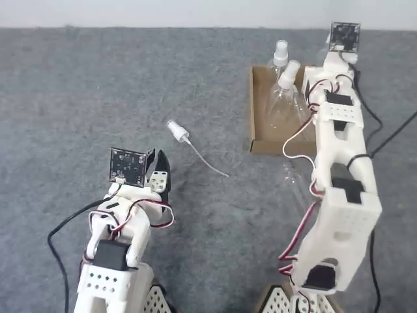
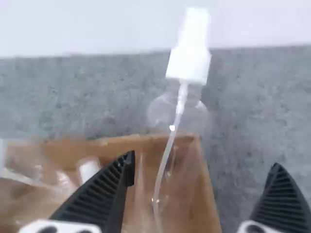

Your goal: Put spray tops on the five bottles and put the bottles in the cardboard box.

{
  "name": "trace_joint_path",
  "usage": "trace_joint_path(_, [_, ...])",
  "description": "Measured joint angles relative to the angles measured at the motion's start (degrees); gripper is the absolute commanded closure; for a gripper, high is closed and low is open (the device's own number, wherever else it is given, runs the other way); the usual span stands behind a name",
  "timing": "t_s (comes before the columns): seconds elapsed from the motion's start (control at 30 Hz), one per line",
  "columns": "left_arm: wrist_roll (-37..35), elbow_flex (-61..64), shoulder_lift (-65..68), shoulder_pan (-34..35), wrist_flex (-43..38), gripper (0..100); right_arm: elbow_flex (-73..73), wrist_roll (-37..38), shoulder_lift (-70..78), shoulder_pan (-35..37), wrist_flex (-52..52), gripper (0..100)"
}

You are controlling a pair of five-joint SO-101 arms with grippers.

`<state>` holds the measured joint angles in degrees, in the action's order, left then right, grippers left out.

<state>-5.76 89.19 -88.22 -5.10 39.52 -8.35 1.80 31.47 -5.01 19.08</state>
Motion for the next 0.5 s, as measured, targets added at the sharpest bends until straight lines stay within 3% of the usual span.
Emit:
trace_joint_path(0.37, [0.00,0.00,0.00,0.00,0.00,96,-6.42,0.00,7.65,0.18,0.00,64.9])
trace_joint_path(0.5, [0.00,0.00,0.00,0.00,0.00,96,-6.42,0.00,7.65,0.18,0.00,73.5])
